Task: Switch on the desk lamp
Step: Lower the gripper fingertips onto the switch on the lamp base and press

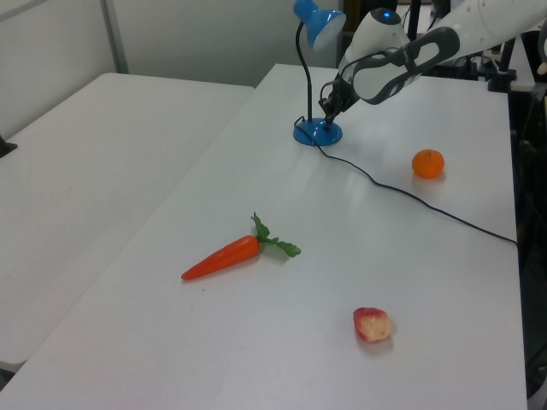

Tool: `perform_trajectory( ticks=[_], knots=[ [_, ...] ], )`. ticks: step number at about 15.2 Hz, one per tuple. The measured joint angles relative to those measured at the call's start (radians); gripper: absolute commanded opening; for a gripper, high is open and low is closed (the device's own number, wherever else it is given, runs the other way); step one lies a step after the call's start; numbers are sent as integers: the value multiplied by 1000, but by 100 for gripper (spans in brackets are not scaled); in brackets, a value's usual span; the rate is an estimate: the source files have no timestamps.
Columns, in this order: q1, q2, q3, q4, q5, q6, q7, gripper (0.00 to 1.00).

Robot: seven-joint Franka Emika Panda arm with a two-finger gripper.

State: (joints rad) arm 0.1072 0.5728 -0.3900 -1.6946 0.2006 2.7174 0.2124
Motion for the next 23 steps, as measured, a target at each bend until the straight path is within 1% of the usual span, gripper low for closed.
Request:
perform_trajectory(
  ticks=[23],
  knots=[
    [0,26,0,21,11,0,4,0]
  ],
)
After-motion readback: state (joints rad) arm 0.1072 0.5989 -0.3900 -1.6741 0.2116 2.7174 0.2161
